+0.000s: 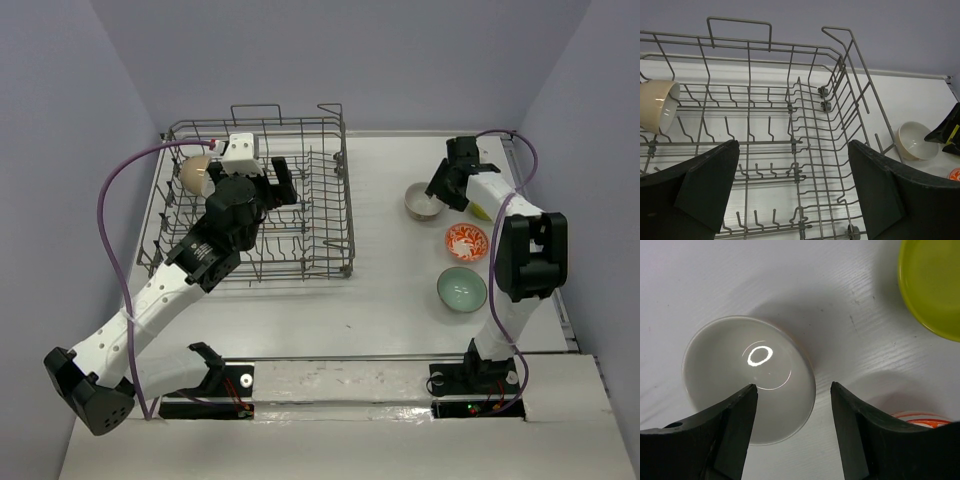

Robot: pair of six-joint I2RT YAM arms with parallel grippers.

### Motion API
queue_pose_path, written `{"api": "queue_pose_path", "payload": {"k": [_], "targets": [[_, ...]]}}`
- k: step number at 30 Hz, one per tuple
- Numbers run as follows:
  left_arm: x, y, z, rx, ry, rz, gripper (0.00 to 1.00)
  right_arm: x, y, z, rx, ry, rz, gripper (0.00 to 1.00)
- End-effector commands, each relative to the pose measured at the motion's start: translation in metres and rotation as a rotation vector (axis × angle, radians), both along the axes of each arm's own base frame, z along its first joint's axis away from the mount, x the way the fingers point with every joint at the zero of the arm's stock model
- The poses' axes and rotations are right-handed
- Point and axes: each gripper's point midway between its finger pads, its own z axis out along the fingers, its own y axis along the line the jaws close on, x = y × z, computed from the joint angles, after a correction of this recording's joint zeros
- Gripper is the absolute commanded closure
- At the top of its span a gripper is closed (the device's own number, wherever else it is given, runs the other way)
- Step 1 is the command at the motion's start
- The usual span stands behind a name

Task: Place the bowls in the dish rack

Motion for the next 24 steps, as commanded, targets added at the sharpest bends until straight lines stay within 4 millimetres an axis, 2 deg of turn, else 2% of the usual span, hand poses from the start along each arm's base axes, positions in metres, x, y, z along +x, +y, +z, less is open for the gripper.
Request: {"api": "queue_pose_path", "payload": {"k": [1,24], "targets": [[0.007,0.003,0.004,-0.04,-0.028,0.029,0.01,0.008,0.005,-0.005,0.018,-0.026,0.002,0.35],[0.015,-0.001,-0.007,-0.039,0.003,0.018,0.01,0.003,0.008,-0.02,0.036,-0.009,0.013,0.4]]}}
